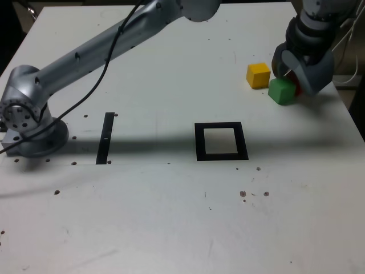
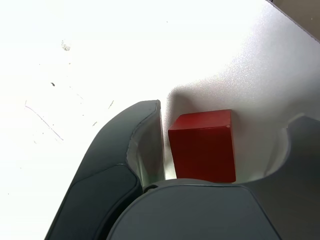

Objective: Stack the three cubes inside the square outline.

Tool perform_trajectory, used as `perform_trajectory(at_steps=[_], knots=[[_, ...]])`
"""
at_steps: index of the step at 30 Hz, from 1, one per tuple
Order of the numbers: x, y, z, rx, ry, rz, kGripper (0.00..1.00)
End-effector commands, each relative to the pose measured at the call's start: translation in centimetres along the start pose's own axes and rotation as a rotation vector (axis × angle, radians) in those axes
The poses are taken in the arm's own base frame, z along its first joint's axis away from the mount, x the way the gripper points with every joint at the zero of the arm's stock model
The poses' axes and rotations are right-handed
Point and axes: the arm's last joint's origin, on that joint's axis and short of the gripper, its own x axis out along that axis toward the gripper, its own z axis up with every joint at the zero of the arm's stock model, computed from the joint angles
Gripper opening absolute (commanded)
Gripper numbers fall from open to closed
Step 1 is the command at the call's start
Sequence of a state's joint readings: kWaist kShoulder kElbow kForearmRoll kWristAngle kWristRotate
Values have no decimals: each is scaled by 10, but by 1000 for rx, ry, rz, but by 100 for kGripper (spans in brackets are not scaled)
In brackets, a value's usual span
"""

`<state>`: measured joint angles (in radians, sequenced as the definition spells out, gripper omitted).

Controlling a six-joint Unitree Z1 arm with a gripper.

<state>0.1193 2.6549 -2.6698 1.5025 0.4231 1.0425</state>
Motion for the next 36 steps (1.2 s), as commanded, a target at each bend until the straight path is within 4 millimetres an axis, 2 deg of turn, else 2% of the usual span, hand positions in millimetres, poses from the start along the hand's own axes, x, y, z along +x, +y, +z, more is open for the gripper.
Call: perform_trajectory(at_steps=[1,9,20,26,30,36], knots=[[1,1,-1,-8,0,3,66],[1,2,-7,-42,14,-5,48],[4,2,-6,-50,20,-11,38],[5,1,-6,-57,23,-17,27],[1,1,-8,-67,23,-16,25],[-16,2,-16,-91,9,4,25]])
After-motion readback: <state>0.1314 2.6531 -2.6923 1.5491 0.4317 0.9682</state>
